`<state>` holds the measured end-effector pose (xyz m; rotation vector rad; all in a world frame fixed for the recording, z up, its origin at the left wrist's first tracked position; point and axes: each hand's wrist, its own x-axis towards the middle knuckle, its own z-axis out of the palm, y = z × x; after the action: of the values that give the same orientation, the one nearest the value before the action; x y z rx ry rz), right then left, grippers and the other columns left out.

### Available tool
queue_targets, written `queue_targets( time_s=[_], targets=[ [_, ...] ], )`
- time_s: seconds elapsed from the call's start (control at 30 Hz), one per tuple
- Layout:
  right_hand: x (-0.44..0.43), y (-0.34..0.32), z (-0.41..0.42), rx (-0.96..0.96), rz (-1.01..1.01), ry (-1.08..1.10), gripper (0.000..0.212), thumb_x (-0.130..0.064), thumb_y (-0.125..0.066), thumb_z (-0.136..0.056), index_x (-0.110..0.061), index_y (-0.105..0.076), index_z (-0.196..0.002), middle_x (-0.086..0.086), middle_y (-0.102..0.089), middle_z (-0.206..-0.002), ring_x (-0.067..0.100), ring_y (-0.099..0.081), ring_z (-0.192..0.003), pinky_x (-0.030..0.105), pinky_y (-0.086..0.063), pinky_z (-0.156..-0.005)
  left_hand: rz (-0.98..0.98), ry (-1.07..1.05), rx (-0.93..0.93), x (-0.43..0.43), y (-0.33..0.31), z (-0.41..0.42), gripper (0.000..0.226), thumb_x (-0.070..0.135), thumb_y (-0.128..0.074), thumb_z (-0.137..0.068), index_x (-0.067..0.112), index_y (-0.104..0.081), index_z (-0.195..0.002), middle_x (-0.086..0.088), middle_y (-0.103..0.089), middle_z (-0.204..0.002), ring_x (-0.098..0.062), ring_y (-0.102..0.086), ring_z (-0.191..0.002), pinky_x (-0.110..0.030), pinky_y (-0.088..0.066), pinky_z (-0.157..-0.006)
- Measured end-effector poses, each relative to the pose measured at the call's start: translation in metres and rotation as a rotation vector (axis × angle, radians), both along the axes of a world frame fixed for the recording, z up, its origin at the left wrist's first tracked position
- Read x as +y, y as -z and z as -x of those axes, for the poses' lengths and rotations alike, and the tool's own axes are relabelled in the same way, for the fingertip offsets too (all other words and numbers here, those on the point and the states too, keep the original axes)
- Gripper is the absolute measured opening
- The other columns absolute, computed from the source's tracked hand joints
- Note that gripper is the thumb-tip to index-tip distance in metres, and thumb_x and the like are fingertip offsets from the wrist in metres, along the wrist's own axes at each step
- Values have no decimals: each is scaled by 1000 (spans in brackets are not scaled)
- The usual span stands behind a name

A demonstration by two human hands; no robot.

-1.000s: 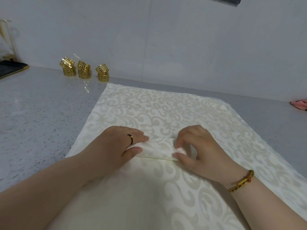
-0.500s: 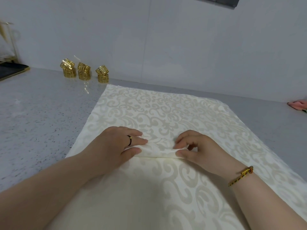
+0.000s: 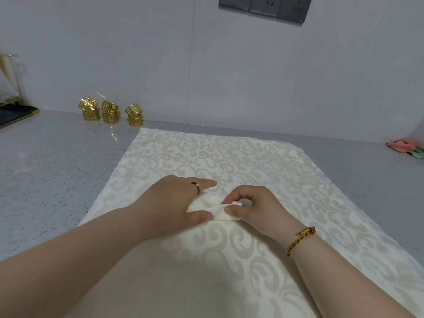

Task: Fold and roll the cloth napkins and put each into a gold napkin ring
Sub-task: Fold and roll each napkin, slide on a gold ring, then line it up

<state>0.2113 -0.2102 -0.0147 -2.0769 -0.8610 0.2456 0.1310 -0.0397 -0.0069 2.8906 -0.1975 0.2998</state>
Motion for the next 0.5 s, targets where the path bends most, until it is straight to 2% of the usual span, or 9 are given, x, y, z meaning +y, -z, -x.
queue_targets(
  time_s=[0.1, 0.23, 0.3, 0.4, 0.5],
  targets=[
    [-1, 2, -1, -33, -59, -18, 33, -2, -66, -77, -30, -50, -69, -12, -54, -76, -4, -53, -71, 5, -39, -69, -86, 16, 76, -17, -2, -16, 63, 53, -52, -83, 31, -33, -139, 12, -45, -137, -10, -45, -122, -20, -31, -96],
    [-1, 5, -1, -42, -99, -17, 36, 1, -65, -76, -25, -42, -70, -9, -50, -74, 4, -50, -70, 8, -39, -65, 0, -53, 157, -22, -3, -22, 45, 49, -60, -79, 33, -53, -121, 12, -60, -111, -9, -55, -100, -24, -43, -83],
    [-1, 6, -1, -49, -108, -23, 36, 1, -64, -77, -26, -40, -70, -7, -50, -75, 8, -50, -71, 10, -39, -64, 39, -60, 132, -22, -2, -20, 38, 49, -59, -79, 36, -57, -115, 13, -61, -102, -8, -55, -94, -24, -42, -80],
    [-1, 7, -1, -57, -118, -29, 36, 0, -64, -77, -25, -40, -71, -5, -52, -77, 9, -51, -71, 10, -39, -64, 63, -75, 65, -24, 2, -16, 31, 48, -57, -81, 38, -60, -111, 10, -62, -101, -9, -55, -94, -24, -41, -79],
    [-1, 9, 0, -27, -143, -34, 35, 2, -64, -77, -24, -41, -72, -5, -55, -77, 11, -54, -72, 13, -41, -66, 93, -120, 11, -27, 5, -16, 24, 46, -58, -81, 38, -64, -104, 11, -63, -97, -7, -55, -87, -16, -36, -67]
  ],
)
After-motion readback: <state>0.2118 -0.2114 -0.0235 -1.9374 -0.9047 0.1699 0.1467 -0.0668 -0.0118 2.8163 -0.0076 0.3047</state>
